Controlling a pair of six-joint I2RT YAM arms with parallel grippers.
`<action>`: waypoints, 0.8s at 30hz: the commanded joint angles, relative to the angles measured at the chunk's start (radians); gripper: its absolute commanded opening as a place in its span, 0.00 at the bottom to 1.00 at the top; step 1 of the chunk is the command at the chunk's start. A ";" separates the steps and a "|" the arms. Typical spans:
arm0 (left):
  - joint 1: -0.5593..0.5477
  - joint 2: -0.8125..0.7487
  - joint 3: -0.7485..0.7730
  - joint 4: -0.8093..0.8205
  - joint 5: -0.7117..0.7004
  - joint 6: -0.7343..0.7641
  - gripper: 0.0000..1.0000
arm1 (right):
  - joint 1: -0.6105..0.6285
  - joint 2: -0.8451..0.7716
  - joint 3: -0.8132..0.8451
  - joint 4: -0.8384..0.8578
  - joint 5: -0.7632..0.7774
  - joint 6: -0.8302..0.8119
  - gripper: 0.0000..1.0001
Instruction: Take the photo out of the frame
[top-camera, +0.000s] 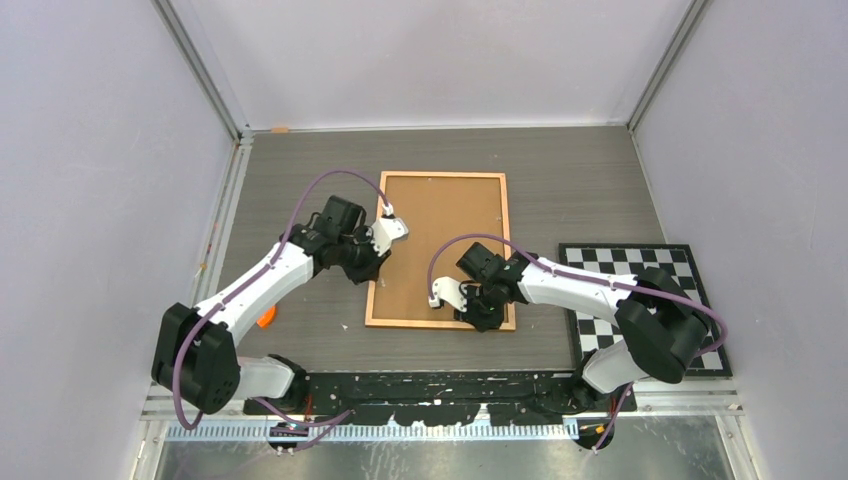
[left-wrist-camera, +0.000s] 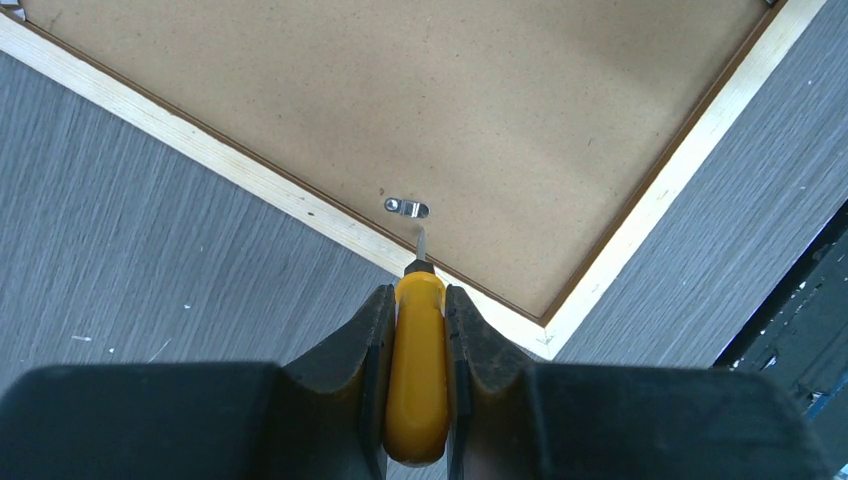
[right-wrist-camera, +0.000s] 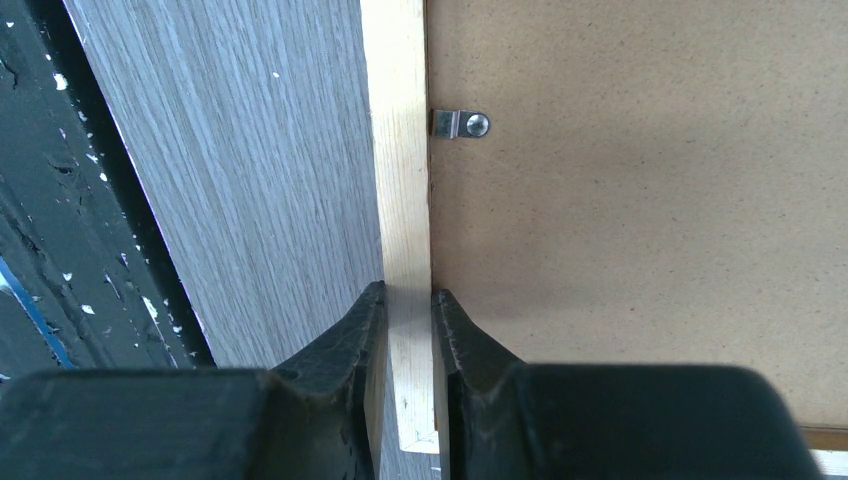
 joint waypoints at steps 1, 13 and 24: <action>-0.002 0.003 0.007 0.022 -0.009 0.035 0.00 | 0.004 0.004 -0.007 -0.061 -0.024 0.017 0.06; -0.041 0.061 0.010 0.096 -0.010 -0.004 0.00 | 0.004 0.012 -0.006 -0.061 -0.028 0.012 0.06; -0.042 0.101 0.042 0.159 0.001 -0.071 0.00 | 0.004 0.016 -0.007 -0.062 -0.032 0.006 0.05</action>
